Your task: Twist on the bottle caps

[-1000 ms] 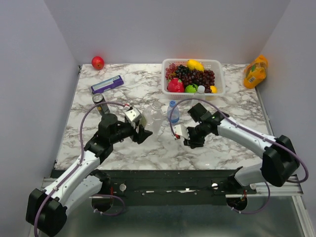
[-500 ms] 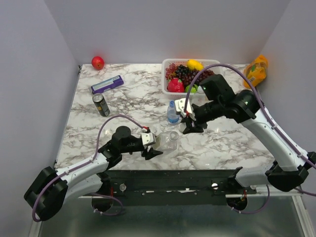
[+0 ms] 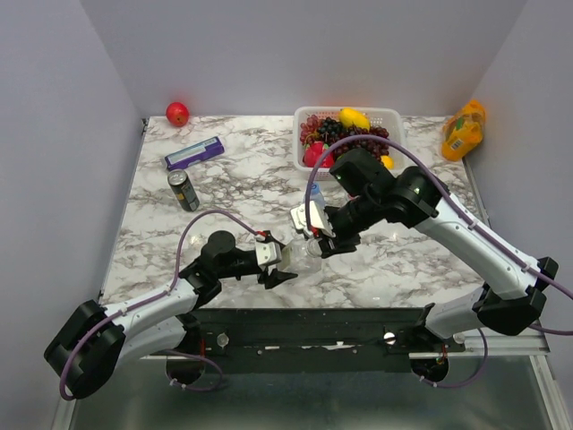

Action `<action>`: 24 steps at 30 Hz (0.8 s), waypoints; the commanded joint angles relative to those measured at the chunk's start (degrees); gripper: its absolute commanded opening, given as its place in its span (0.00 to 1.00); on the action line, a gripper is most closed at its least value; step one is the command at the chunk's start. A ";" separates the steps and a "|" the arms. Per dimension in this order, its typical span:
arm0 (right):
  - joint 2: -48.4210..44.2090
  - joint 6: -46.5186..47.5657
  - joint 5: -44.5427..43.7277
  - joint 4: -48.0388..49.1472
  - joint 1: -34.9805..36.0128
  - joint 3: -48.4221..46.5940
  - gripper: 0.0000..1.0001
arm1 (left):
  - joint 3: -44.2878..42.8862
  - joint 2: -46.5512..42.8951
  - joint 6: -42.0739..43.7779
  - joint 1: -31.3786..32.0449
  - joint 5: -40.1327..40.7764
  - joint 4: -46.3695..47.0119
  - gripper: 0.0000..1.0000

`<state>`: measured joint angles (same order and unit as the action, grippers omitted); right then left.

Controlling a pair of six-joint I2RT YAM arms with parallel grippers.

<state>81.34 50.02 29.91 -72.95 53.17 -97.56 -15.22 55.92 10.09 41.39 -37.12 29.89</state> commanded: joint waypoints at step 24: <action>3.47 4.12 -3.28 -3.25 2.73 -1.85 0.34 | 0.46 -1.25 1.25 0.36 -0.23 3.95 0.00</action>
<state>83.61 53.91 27.64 -74.30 55.20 -98.67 -14.55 55.83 10.83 41.65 -37.10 29.91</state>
